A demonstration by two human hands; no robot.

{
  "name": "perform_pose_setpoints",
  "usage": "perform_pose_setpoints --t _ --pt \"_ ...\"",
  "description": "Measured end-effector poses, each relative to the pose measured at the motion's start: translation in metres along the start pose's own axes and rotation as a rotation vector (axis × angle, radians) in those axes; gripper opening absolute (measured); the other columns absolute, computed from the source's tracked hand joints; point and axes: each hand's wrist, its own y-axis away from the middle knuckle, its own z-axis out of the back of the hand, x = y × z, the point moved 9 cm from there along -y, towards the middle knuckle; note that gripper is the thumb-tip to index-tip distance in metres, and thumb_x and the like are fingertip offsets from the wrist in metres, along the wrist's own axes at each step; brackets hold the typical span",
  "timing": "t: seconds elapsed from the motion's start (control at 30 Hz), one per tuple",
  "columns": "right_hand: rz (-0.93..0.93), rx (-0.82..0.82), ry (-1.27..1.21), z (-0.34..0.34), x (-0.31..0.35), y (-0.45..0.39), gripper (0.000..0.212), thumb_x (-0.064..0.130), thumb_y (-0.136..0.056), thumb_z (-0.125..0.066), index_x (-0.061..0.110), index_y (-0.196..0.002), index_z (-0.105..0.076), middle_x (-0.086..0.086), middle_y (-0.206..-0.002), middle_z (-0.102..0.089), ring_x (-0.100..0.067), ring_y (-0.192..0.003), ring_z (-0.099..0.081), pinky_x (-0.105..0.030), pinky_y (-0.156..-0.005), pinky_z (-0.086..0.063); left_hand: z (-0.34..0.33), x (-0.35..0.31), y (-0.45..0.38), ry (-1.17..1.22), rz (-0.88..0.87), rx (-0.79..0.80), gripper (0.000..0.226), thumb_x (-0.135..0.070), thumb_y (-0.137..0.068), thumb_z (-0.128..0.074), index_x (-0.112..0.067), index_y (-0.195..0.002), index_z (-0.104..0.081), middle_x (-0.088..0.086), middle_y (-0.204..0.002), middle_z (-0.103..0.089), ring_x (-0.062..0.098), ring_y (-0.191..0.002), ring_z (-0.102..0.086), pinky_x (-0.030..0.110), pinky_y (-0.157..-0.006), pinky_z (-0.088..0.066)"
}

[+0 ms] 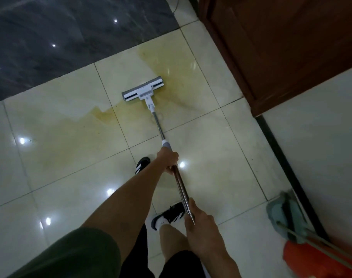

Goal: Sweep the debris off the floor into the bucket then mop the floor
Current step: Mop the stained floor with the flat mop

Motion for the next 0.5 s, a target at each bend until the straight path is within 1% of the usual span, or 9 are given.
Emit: perform_pose_setpoints --t 0.03,0.1,0.13,0.23,0.37,0.5 --pt "0.008 0.002 -0.013 -0.002 -0.004 0.006 0.056 0.040 -0.102 -0.038 0.046 -0.154 -0.018 -0.002 -0.124 -0.055 -0.017 -0.110 -0.053 -0.029 -0.096 -0.044 -0.004 0.006 0.004 0.017 0.032 0.012 0.025 -0.010 -0.097 -0.057 0.005 -0.116 -0.056 0.022 -0.107 -0.070 0.036 -0.083 -0.074 0.048 -0.070 -0.063" --pt "0.037 -0.006 -0.025 -0.004 -0.006 0.016 0.056 0.041 -0.102 -0.037 0.044 -0.155 -0.018 -0.003 -0.128 -0.054 -0.018 -0.113 -0.050 -0.029 -0.096 -0.042 -0.007 0.014 0.013 0.022 0.051 0.037 0.023 -0.009 -0.097 -0.060 0.003 -0.116 -0.057 0.021 -0.099 -0.071 0.034 -0.072 -0.074 0.044 -0.064 -0.063" --pt "0.058 -0.014 -0.015 -0.005 -0.004 0.019 0.056 0.040 -0.102 -0.037 0.041 -0.155 -0.018 -0.004 -0.128 -0.054 -0.019 -0.114 -0.049 -0.030 -0.096 -0.042 -0.007 0.016 0.017 0.047 0.044 0.038 0.023 -0.007 -0.096 -0.062 0.003 -0.115 -0.055 0.023 -0.097 -0.070 0.035 -0.071 -0.074 0.046 -0.065 -0.063" --pt "0.123 -0.024 0.043 -0.001 0.004 0.025 0.057 0.038 -0.104 -0.039 0.035 -0.157 -0.018 -0.006 -0.125 -0.058 -0.020 -0.114 -0.049 -0.030 -0.093 -0.043 0.000 0.016 0.026 0.160 0.007 0.016 0.029 -0.003 -0.093 -0.065 0.001 -0.116 -0.049 0.027 -0.100 -0.065 0.041 -0.079 -0.074 0.056 -0.073 -0.061" --pt "0.158 -0.034 0.109 0.008 0.018 0.024 0.056 0.036 -0.105 -0.038 0.032 -0.157 -0.017 -0.005 -0.122 -0.059 -0.018 -0.112 -0.051 -0.029 -0.095 -0.044 0.011 0.006 0.029 0.200 -0.010 0.010 0.036 -0.001 -0.091 -0.067 -0.001 -0.120 -0.046 0.028 -0.101 -0.064 0.042 -0.080 -0.074 0.056 -0.074 -0.061" --pt "0.161 -0.050 0.082 0.023 0.046 0.012 0.056 0.037 -0.104 -0.039 0.036 -0.156 -0.019 -0.007 -0.112 -0.061 -0.017 -0.102 -0.054 -0.031 -0.093 -0.049 0.038 -0.020 0.022 0.216 -0.031 0.015 0.037 -0.001 -0.090 -0.069 0.000 -0.120 -0.048 0.028 -0.103 -0.065 0.041 -0.081 -0.074 0.056 -0.073 -0.061"
